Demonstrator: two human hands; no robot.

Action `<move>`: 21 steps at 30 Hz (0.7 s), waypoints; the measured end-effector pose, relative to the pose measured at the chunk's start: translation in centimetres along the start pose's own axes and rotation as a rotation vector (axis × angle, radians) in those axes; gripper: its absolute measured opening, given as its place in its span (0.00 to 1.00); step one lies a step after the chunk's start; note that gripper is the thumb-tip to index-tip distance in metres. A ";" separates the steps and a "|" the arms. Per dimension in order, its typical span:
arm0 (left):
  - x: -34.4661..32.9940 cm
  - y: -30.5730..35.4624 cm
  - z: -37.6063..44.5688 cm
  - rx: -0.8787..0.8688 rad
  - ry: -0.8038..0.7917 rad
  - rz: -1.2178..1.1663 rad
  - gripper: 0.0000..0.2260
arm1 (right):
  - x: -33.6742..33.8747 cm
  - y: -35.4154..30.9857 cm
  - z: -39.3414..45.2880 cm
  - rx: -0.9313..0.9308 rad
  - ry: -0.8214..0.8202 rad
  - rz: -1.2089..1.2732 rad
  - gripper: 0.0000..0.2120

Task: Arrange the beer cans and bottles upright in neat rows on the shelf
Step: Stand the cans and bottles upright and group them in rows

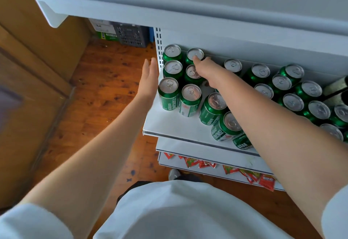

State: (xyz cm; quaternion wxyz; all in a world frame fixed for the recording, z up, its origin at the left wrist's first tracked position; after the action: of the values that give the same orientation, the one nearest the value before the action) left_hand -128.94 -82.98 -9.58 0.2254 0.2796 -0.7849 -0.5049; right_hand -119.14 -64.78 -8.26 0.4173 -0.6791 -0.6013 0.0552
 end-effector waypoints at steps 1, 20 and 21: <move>-0.2 -0.1 1.5 0.042 -0.040 -0.023 0.33 | -0.2 0.2 -0.1 -0.013 -0.002 0.071 0.32; -1.6 7.5 -5.7 -0.491 0.150 0.606 0.18 | 1.3 4.7 -12.3 0.368 0.219 -1.092 0.37; -3.1 8.0 -7.5 -0.597 0.128 0.707 0.17 | 1.3 4.5 -12.3 0.391 0.252 -1.038 0.35</move>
State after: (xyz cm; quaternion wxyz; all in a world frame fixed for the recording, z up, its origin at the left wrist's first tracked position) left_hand -123.57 -83.18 0.48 0.5021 -0.0516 -0.6371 -0.5826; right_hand -108.24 -69.45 -2.59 0.5763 -0.2059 -0.7804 -0.1286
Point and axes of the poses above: each hand's wrist, its own z-axis towards the middle knuckle, its own x-axis out of the back of the hand, y = z × x, the point moved 10 cm from there along z, towards the middle knuckle, and after that the axes turned 14 degrees about -y, right-handed, at the moved point
